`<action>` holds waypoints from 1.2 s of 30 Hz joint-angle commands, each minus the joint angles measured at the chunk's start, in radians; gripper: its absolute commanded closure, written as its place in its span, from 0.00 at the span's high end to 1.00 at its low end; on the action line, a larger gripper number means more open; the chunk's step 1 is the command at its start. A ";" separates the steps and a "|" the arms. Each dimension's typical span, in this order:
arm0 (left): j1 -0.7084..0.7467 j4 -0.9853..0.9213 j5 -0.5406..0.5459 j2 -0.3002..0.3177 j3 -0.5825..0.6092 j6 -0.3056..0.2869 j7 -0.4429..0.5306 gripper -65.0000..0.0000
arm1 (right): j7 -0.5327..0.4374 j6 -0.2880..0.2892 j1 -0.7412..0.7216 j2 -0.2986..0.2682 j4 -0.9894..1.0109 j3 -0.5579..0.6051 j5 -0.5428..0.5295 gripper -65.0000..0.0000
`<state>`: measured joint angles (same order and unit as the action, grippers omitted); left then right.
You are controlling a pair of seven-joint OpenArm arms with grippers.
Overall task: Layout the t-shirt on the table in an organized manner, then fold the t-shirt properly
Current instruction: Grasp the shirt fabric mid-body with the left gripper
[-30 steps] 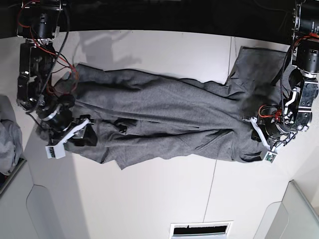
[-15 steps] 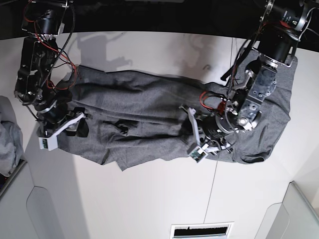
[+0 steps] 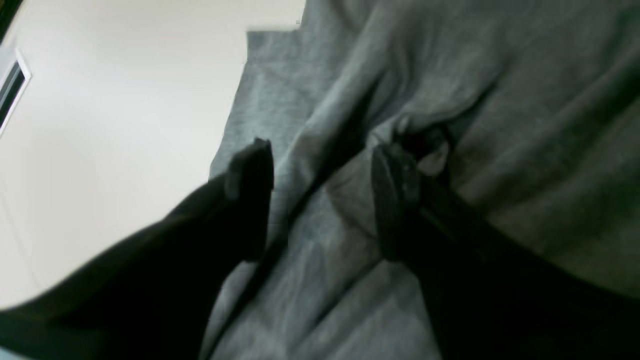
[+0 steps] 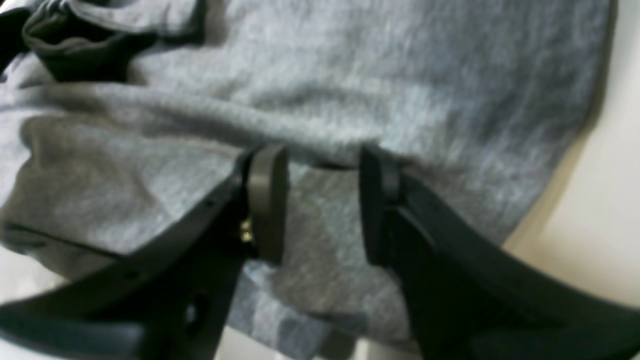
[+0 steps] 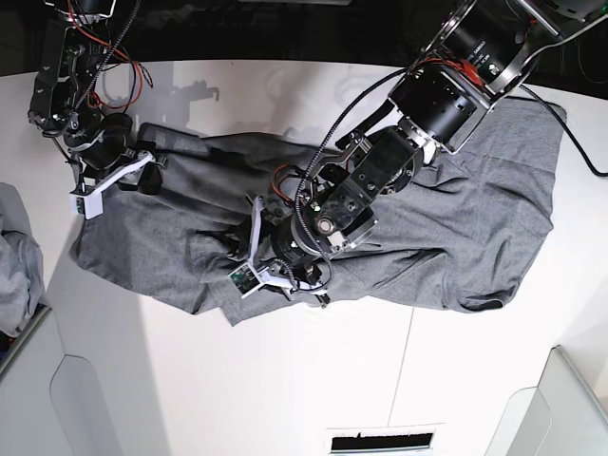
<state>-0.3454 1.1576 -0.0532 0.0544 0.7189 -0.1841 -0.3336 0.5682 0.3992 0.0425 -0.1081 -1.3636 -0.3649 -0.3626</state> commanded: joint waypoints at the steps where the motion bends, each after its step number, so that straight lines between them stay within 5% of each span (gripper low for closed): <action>1: -0.026 0.001 -0.009 -0.021 0.006 0.008 0.024 0.52 | -0.014 0.008 -0.013 -0.007 -0.005 0.001 -0.011 0.37; 6: -0.032 -0.121 -0.016 -0.055 0.029 0.010 0.080 0.52 | 0.038 0.008 -0.011 -0.007 0.032 0.001 -0.012 0.37; 14: -0.153 -0.352 -0.019 -0.062 0.027 0.095 0.113 0.52 | 0.094 0.028 0.087 -0.008 -0.015 0.000 -0.057 0.37; 25: -0.245 -0.364 -0.018 -0.061 0.027 0.096 0.113 0.52 | 0.090 0.033 0.229 -0.014 -0.094 -0.015 -0.063 0.37; 30: -0.306 -0.364 -0.017 -0.065 0.027 0.183 0.128 0.52 | 0.091 0.035 0.238 -0.013 -0.095 -0.050 -0.064 0.37; 36: -0.375 -0.366 -0.019 -0.053 0.025 0.201 0.119 0.52 | 0.115 0.035 0.238 -0.014 -0.095 -0.057 -0.064 0.37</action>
<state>-0.6865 0.7788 -0.0673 0.0017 0.7467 0.0017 -0.2317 0.6312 0.4564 0.2714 -0.1131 -1.4578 -0.4149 -0.4717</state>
